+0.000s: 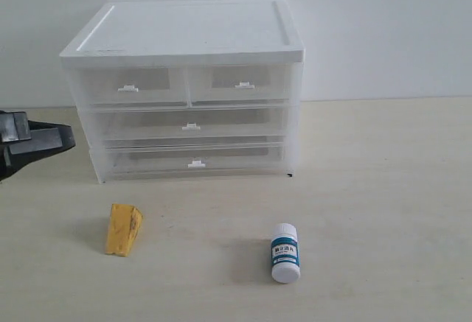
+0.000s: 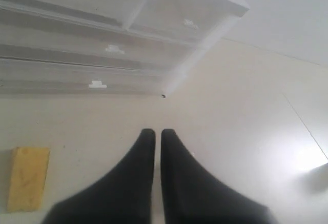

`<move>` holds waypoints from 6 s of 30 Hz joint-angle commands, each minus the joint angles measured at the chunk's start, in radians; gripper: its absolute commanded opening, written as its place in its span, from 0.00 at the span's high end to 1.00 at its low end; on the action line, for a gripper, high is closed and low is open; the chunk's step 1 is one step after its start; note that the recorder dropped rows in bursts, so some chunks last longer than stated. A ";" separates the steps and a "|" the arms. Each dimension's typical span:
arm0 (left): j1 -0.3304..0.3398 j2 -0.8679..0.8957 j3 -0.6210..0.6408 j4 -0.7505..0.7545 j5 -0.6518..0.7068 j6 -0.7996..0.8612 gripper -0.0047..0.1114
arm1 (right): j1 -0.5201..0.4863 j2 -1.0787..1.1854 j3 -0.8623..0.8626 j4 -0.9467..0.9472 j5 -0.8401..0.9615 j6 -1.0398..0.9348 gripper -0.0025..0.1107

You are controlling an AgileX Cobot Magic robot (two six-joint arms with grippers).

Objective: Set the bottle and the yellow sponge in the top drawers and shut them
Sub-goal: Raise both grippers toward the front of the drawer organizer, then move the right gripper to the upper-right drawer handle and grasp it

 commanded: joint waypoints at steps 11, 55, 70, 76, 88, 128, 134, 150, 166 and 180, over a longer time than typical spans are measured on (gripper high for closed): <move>-0.015 0.017 -0.012 -0.133 0.001 0.135 0.93 | -0.004 -0.005 0.000 0.220 -0.566 0.384 0.98; -0.015 0.308 -0.231 -0.222 -0.067 0.443 0.93 | 0.034 1.750 -0.770 -0.661 -1.444 1.248 0.98; -0.015 0.441 -0.331 -0.222 0.002 0.446 0.93 | 0.045 1.738 -0.773 -0.693 -1.362 1.183 0.98; -0.015 0.495 -0.374 -0.222 -0.017 0.446 0.93 | 0.045 1.738 -0.773 -0.651 -1.353 1.183 0.98; -0.015 0.647 -0.504 -0.222 -0.003 0.446 0.93 | 0.045 1.738 -0.817 -0.709 -1.300 1.093 0.98; -0.015 0.762 -0.609 -0.222 -0.073 0.553 0.93 | 0.045 1.738 -0.861 -0.775 -1.183 1.042 0.98; -0.015 0.791 -0.640 -0.222 -0.073 0.553 0.93 | 0.045 1.738 -0.861 -0.775 -1.183 1.042 0.98; -0.015 0.790 -0.642 -0.222 -0.096 0.538 0.93 | 0.045 1.738 -0.863 -0.731 -1.161 1.010 0.98; -0.015 0.790 -0.642 -0.215 -0.126 0.545 0.93 | 0.135 1.913 -1.060 -0.665 -1.093 1.288 0.56; -0.015 0.790 -0.642 -0.215 -0.126 0.552 0.93 | 0.135 1.913 -1.062 -0.453 -1.097 1.340 0.56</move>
